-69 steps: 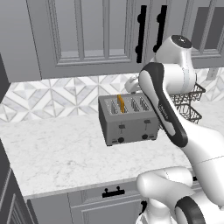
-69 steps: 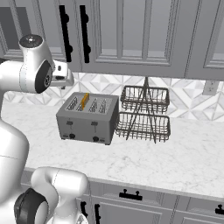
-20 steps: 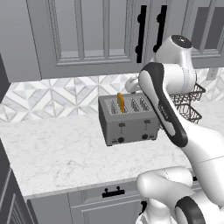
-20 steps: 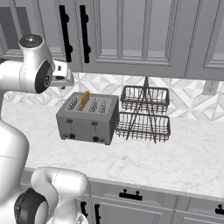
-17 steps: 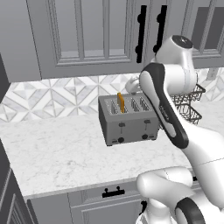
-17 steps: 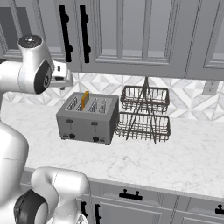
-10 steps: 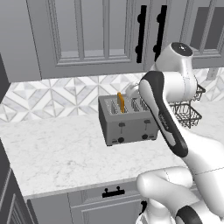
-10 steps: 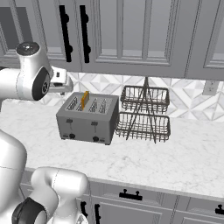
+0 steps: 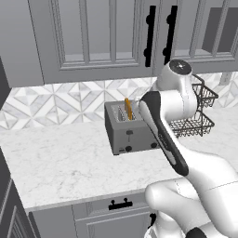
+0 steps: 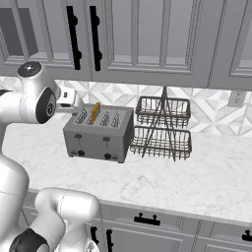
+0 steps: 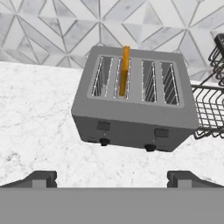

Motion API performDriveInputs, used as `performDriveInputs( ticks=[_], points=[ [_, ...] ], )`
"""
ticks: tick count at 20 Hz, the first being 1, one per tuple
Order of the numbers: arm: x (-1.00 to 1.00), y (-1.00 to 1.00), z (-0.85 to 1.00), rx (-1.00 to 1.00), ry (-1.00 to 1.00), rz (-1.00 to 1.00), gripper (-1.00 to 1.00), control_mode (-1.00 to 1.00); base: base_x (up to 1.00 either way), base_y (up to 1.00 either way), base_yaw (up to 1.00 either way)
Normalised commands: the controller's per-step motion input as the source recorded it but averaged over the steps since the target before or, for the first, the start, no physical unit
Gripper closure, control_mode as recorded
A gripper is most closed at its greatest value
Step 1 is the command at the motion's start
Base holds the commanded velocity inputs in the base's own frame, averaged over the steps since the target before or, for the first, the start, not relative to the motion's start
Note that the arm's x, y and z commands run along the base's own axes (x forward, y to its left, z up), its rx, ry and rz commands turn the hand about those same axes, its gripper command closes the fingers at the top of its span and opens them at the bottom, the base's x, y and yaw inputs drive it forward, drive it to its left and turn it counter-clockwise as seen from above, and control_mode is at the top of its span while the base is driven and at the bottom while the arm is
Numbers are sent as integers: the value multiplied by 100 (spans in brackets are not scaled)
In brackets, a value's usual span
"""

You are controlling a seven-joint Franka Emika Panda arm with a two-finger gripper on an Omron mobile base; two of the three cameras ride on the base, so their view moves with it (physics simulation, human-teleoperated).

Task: Start the toaster. Once the lever pops up, take the bread to the plate on the dining counter.

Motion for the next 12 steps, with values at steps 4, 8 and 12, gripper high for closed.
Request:
performDriveInputs(
  ticks=[4,8,12],
  points=[
    [39,0,-38,-4,0,-9,-100,-100,0,0,0],
    [46,-5,-41,-1,0,-6,-100,-100,0,0,0],
    [41,-8,-37,0,-1,-4,-100,-100,0,0,0]
  ],
)
